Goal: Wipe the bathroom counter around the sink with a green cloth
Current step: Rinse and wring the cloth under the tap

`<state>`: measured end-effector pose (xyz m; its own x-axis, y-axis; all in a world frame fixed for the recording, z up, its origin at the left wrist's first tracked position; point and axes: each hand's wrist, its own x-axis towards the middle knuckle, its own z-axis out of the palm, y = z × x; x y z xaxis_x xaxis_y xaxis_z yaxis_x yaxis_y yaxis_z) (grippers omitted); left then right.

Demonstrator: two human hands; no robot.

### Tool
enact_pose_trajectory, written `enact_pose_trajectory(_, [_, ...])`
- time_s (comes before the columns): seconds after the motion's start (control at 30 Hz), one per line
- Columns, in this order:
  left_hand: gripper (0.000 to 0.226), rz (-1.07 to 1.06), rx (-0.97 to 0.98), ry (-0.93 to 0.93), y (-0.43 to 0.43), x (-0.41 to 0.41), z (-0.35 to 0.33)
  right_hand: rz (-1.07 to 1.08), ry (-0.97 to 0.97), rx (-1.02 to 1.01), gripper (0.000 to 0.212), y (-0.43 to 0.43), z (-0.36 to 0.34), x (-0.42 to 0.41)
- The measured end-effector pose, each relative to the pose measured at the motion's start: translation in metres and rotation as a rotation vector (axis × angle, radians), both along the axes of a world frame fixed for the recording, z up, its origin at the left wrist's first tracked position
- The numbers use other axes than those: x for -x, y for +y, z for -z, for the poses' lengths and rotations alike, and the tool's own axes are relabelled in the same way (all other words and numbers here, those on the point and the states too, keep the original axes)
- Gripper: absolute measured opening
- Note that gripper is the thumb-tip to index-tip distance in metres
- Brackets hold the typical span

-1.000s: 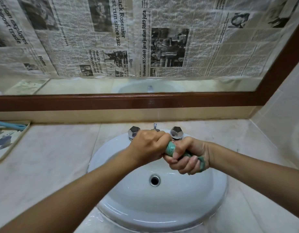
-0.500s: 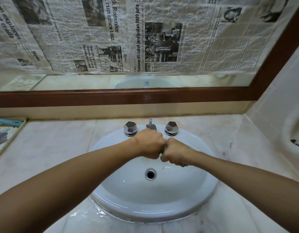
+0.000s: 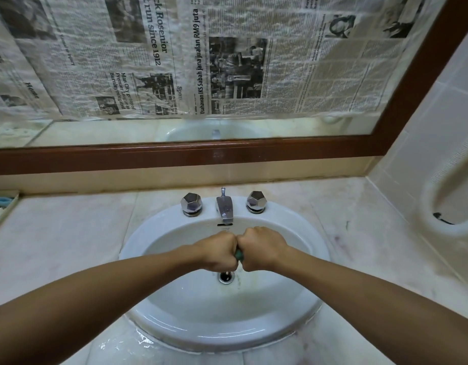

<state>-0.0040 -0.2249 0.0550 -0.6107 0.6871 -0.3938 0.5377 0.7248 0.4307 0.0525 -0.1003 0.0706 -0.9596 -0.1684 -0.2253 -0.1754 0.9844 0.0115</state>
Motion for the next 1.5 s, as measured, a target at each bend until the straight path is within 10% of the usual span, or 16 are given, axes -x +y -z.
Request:
enact_pose_trajectory(0.5, [0.040,-0.425,-0.307,-0.576,0.001,-0.025,-0.003,-0.224,0.091,-0.179,0.024,0.011,-0.016,0.002])
enact_pose_trajectory(0.6, [0.035,-0.359,-0.250,-0.391,0.007,-0.021,-0.007,-0.174,0.097,-0.162,0.022,0.014,-0.015,0.001])
enact_pose_trajectory(0.73, [0.004,0.056,0.056,0.326,0.018,-0.028,-0.021,0.052,0.065,-0.032,0.022,0.024,-0.010,-0.010])
enact_pose_trajectory(0.93, [0.032,0.313,-0.078,0.670,0.012,-0.059,0.027,0.395,-0.190,0.392,0.026,0.057,0.020,-0.056])
enact_pose_trajectory(1.3, [0.016,0.378,-0.725,0.888,0.045,-0.068,0.063,1.216,-0.811,2.173,0.036,0.093,0.061,-0.152])
enact_pose_trajectory(1.5, [0.023,0.109,-0.941,0.925,0.088,-0.091,0.082,1.331,-0.724,2.273,0.037,0.119,0.054,-0.180])
